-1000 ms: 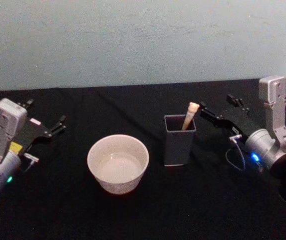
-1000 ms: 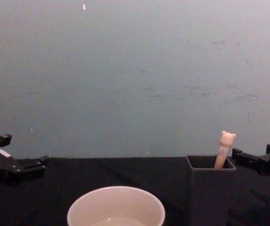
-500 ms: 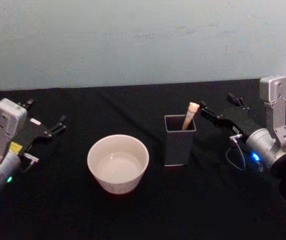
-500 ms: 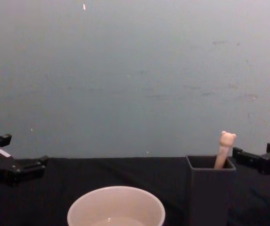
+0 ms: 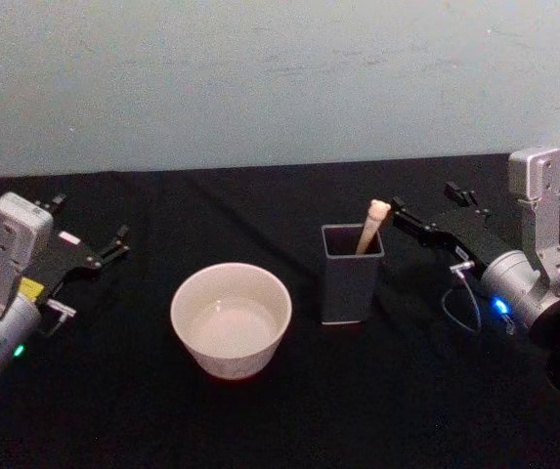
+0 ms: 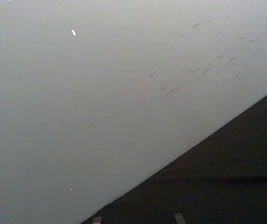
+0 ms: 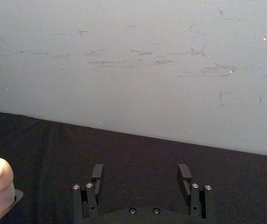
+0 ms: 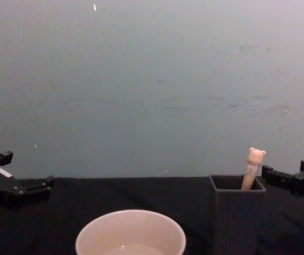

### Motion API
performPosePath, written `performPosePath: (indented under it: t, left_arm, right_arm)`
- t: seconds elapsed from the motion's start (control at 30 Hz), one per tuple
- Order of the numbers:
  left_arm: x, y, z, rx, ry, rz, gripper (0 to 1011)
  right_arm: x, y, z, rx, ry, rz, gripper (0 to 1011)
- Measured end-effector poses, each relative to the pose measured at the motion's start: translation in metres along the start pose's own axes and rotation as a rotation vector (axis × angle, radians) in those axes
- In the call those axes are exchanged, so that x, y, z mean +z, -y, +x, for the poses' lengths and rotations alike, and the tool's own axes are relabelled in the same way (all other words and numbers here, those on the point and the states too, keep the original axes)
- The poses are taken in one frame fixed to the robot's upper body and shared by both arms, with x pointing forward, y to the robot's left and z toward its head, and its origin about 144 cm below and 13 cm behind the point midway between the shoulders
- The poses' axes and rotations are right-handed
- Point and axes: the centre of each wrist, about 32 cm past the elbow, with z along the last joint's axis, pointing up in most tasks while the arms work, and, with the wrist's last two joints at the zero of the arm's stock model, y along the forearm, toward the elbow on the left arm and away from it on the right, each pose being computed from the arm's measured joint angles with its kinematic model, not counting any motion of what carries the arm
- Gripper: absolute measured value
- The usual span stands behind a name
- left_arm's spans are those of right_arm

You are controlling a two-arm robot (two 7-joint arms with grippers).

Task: Pick up the stirring spoon with one hand, stir inside the cup, then place it back in its original position.

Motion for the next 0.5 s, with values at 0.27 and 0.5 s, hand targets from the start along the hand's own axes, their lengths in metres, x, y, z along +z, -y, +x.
performPosePath:
  t: [0.27,0.5]
  left_arm:
    - [0.0000,0.0000,0.0000,0.000,0.000,0.000,1001]
    - [0.0000,0.0000,0.0000,0.000,0.000,0.000,1001]
  right_arm:
    - [0.0000,0.0000,0.0000,0.000,0.000,0.000,1002]
    - [0.0000,0.0000,0.0000,0.000,0.000,0.000,1002]
